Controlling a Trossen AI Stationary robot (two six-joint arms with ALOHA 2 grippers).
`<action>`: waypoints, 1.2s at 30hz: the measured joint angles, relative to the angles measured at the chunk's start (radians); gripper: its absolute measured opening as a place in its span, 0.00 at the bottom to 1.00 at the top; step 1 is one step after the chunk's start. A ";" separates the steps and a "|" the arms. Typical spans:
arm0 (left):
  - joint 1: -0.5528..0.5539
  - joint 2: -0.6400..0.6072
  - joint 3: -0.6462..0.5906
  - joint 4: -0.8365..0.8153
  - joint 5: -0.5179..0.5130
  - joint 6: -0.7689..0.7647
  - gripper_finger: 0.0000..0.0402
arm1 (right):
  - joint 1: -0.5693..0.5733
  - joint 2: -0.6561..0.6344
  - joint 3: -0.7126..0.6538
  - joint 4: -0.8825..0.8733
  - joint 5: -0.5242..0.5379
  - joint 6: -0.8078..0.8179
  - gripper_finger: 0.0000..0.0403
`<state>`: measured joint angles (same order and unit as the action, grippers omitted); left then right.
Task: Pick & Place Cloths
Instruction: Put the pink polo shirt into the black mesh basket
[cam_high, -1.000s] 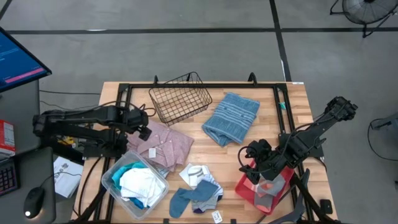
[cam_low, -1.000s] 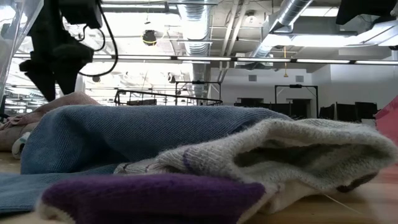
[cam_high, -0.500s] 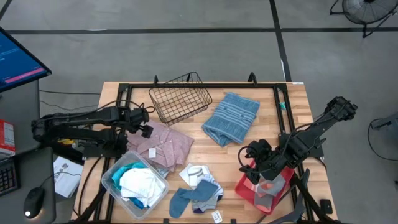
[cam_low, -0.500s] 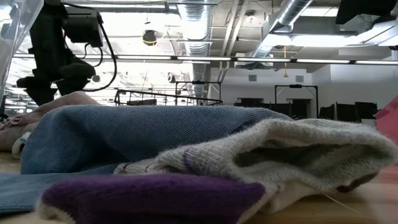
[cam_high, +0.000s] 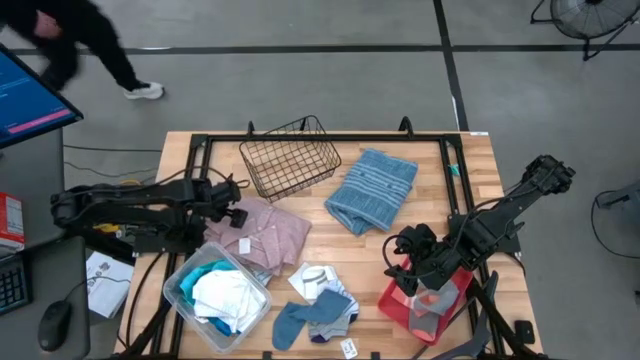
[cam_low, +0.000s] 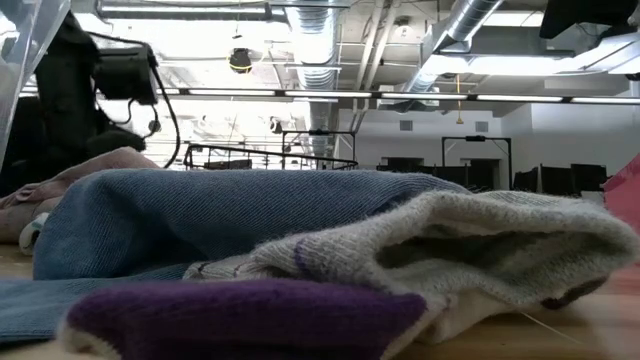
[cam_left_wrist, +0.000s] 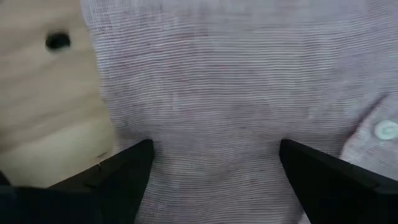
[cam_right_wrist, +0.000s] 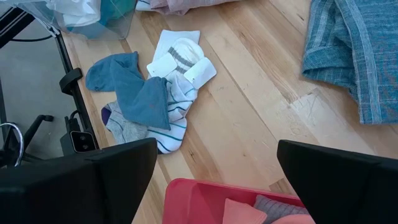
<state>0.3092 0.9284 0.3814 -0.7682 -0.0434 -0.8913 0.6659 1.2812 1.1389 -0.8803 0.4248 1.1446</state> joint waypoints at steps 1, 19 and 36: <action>0.000 0.007 -0.013 0.006 0.004 -0.006 0.85 | 0.000 0.000 0.000 0.000 0.000 0.000 0.81; -0.005 0.146 -0.028 0.110 -0.010 -0.036 0.25 | 0.000 0.000 0.000 0.002 0.000 -0.002 0.81; -0.103 -0.032 0.091 0.121 0.146 -0.109 0.01 | 0.000 0.000 0.000 0.006 0.000 0.000 0.81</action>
<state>0.2060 0.8961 0.4722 -0.6468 0.1030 -1.0004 0.6659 1.2812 1.1389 -0.8745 0.4244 1.1446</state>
